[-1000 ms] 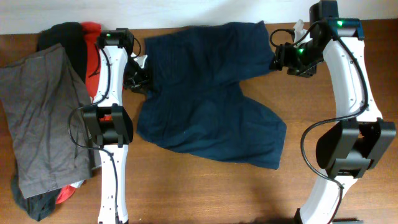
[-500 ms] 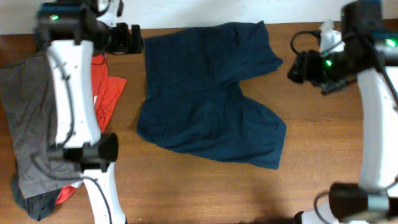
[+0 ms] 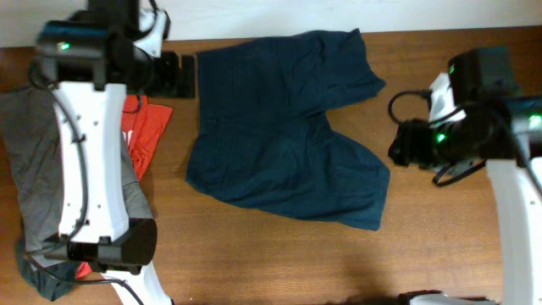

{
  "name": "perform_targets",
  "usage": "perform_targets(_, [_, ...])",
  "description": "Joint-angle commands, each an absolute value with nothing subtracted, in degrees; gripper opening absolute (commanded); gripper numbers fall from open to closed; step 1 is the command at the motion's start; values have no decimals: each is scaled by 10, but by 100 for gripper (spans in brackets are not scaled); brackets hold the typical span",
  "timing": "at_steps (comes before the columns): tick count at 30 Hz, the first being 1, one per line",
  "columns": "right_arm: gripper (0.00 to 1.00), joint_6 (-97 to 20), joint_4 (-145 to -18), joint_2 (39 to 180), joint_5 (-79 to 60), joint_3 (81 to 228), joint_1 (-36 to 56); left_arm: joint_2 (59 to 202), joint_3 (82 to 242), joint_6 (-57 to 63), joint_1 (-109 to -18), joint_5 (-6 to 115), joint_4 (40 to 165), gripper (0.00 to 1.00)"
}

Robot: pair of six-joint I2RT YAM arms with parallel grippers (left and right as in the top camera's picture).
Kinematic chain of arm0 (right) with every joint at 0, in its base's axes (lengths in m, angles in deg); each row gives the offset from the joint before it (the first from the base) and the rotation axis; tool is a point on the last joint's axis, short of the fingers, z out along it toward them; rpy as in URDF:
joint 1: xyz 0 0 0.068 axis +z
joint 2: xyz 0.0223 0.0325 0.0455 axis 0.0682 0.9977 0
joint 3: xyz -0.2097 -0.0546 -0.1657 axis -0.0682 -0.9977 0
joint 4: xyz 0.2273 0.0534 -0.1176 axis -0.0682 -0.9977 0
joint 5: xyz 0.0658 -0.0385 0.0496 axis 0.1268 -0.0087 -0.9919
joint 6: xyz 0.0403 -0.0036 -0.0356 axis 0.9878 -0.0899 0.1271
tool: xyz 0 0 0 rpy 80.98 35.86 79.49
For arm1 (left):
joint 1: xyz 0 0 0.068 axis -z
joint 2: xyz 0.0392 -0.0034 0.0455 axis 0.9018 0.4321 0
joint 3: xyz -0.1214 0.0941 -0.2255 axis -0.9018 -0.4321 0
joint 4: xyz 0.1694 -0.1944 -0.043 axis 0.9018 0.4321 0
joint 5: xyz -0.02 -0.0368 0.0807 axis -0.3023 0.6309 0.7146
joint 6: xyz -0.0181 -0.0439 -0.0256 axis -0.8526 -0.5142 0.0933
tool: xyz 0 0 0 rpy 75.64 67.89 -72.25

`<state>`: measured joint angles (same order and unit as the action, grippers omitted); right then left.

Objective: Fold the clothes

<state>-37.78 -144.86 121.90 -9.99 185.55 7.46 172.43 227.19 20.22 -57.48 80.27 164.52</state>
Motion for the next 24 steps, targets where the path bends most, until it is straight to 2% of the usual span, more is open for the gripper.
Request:
perform_targets(1, [63, -327, -1419, 1203, -59, 1765, 104, 1724, 2150, 188, -579, 852, 1638, 99])
perform_targets(7, [63, -305, -1295, 1197, -75, 1565, 128, 1724, 1931, 198, -582, 854, 1508, 99])
perform_targets(10, [63, -304, -1216, 1197, -115, 1464, 129, 1724, 1808, 243, -582, 852, 1412, 99])
perform_targets(17, [63, -304, -1132, 1197, -130, 1368, 129, 1724, 1644, 275, -582, 851, 1245, 99])
perform_targets(21, [63, -303, -1114, 1197, -133, 1341, 129, 1724, 1604, 275, -582, 851, 1207, 99])
perform_targets(22, [63, -304, -1111, 1197, -133, 1338, 129, 1724, 1599, 275, -582, 851, 1205, 97])
perform_targets(24, [63, -295, -1099, 1197, -132, 1327, 129, 1724, 1588, 275, -581, 851, 1205, 84])
